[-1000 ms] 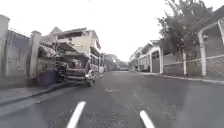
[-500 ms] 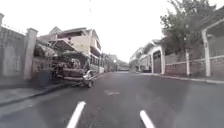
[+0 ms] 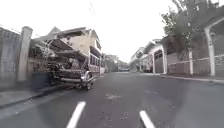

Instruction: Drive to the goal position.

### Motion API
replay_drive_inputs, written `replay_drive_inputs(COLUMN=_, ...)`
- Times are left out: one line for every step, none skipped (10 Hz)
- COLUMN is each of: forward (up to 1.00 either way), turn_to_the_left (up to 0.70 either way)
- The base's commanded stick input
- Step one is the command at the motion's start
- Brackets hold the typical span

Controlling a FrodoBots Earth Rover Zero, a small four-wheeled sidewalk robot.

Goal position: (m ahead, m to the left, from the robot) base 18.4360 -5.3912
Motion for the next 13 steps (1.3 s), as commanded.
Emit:
replay_drive_inputs(forward=0.7, turn_to_the_left=0.0)
replay_drive_inputs(forward=0.7, turn_to_the_left=0.0)
replay_drive_inputs(forward=0.7, turn_to_the_left=0.0)
replay_drive_inputs(forward=0.7, turn_to_the_left=0.0)
replay_drive_inputs(forward=0.7, turn_to_the_left=0.0)
replay_drive_inputs(forward=0.7, turn_to_the_left=0.0)
replay_drive_inputs(forward=0.7, turn_to_the_left=0.0)
replay_drive_inputs(forward=0.7, turn_to_the_left=0.0)
replay_drive_inputs(forward=0.7, turn_to_the_left=0.0)
replay_drive_inputs(forward=0.7, turn_to_the_left=0.0)
replay_drive_inputs(forward=0.7, turn_to_the_left=0.0)
replay_drive_inputs(forward=0.7, turn_to_the_left=0.0)
replay_drive_inputs(forward=0.7, turn_to_the_left=0.0)
